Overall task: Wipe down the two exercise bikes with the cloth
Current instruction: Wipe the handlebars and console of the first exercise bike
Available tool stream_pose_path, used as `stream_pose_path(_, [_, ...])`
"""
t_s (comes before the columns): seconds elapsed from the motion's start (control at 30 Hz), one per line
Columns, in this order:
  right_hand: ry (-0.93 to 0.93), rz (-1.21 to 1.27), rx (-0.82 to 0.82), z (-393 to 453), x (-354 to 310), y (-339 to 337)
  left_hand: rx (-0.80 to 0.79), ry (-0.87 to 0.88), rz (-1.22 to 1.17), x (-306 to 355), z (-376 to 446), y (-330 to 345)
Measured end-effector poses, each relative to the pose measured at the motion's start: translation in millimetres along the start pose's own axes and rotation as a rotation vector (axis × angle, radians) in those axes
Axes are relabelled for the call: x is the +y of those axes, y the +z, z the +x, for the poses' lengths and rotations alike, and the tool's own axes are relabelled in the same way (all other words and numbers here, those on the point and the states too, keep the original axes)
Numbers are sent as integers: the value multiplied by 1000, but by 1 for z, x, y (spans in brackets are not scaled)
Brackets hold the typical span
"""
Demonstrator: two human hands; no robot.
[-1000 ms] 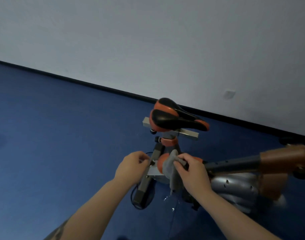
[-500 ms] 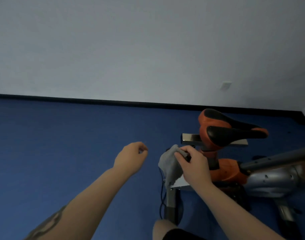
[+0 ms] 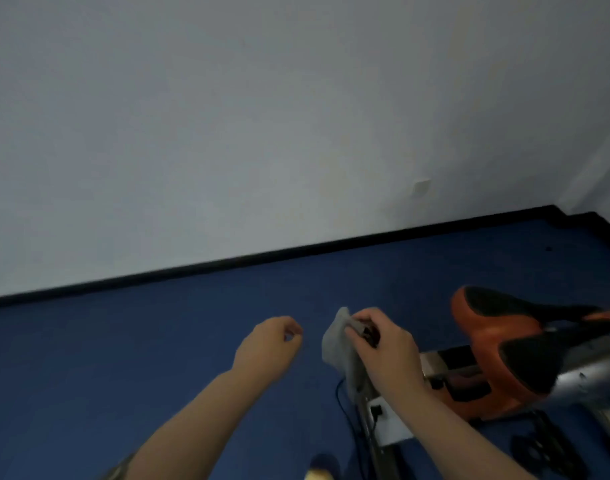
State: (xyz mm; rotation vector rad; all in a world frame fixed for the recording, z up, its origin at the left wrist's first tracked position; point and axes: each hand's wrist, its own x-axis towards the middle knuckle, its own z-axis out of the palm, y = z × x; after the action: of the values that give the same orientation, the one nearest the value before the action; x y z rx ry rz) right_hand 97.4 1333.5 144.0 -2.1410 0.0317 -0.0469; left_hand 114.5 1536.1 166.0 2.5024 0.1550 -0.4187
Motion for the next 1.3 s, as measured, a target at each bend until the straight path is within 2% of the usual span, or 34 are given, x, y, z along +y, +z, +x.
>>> stream_pose_path(0.17, [10,-81,49,66,-15,15,22,93,-44,6,85,-41])
stream_pose_path(0.37, [144,-84,130,129,-13,31,-112,213,-50,17,179,-52])
stream_pose_path(0.6, [343,13,469,225,-19,46,-269,453,56,58,323,-95])
stream_pose_path(0.77, [428,42,696,278,-28,39,-358,633,135,117,410,-104])
stream_pose_path(1.0, [529,4,949,325,-5,-15,-616,889,193,222,452,-43])
stream_pose_path(1.3, [580,36,1240,393,43,-113,-700,1115,166,383,522,0])
